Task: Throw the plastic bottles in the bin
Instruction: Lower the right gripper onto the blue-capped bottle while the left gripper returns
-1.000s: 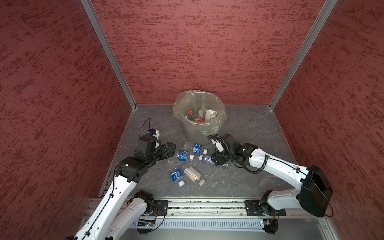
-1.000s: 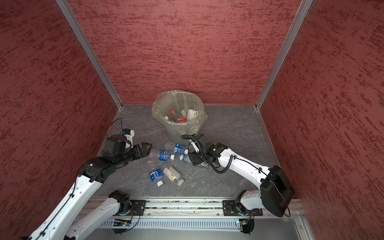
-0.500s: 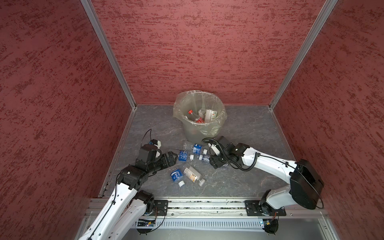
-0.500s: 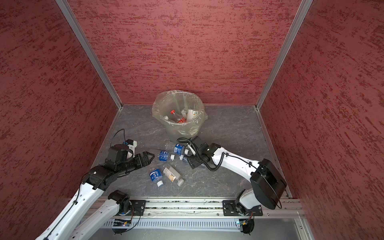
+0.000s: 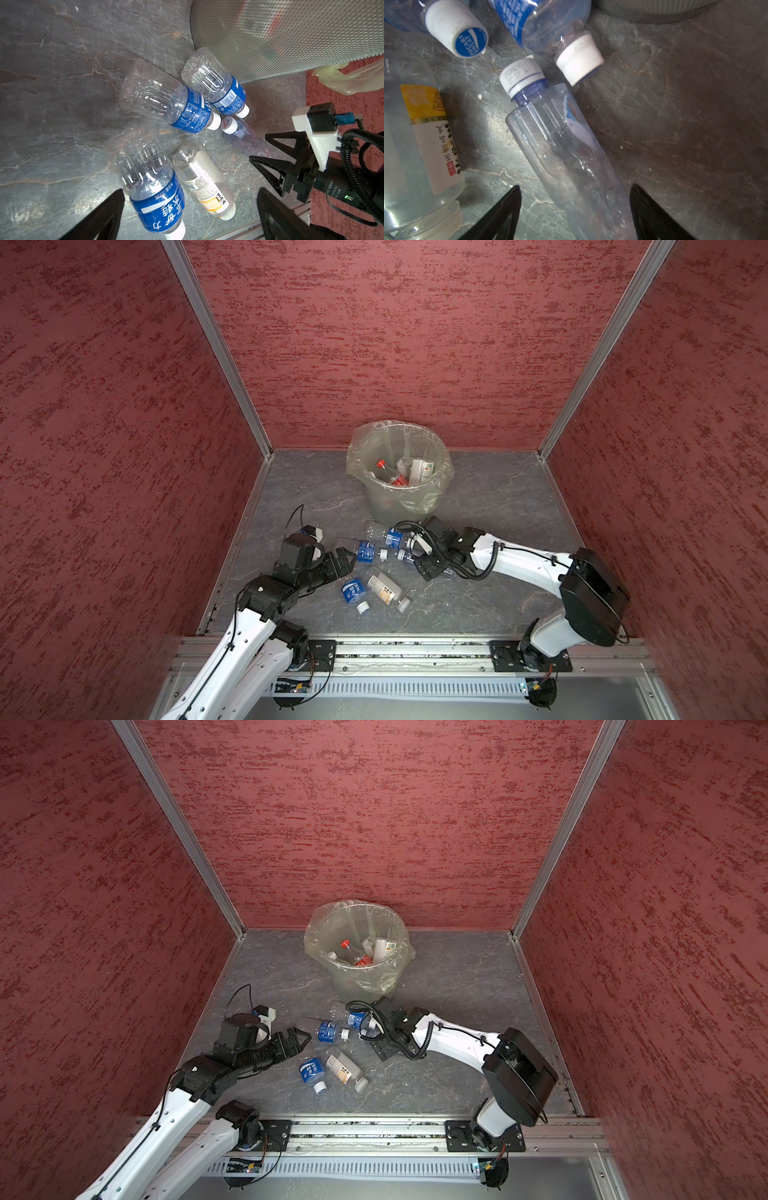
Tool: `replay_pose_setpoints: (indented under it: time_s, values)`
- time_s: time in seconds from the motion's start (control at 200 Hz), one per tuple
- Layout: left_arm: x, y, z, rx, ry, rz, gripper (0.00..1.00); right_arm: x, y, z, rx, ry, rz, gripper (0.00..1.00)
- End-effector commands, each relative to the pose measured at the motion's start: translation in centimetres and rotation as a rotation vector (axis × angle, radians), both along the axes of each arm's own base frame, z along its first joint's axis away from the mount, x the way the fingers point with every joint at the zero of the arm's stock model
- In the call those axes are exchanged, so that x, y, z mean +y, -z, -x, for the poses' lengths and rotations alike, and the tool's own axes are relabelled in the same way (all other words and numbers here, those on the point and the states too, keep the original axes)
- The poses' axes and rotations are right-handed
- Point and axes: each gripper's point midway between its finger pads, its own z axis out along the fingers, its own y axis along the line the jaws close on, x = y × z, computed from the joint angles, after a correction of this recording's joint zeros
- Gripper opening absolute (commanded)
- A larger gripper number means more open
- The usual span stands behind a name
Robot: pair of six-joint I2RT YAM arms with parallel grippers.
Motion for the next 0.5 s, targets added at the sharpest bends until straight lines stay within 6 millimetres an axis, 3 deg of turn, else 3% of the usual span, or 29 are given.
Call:
replay_pose_setpoints:
  time_s: [0.0, 0.491]
  values:
    - [-0.44, -0.36, -0.28, -0.021, 0.008, 0.027, 0.99, 0.27, -0.22, -0.38, -0.020, -0.012, 0.024, 0.81]
    - [-0.61, 0.22, -0.12, -0.007, 0.005, 0.042, 1.00, 1.01, 0.50, 0.43, 0.019, -0.044, 0.032, 0.75]
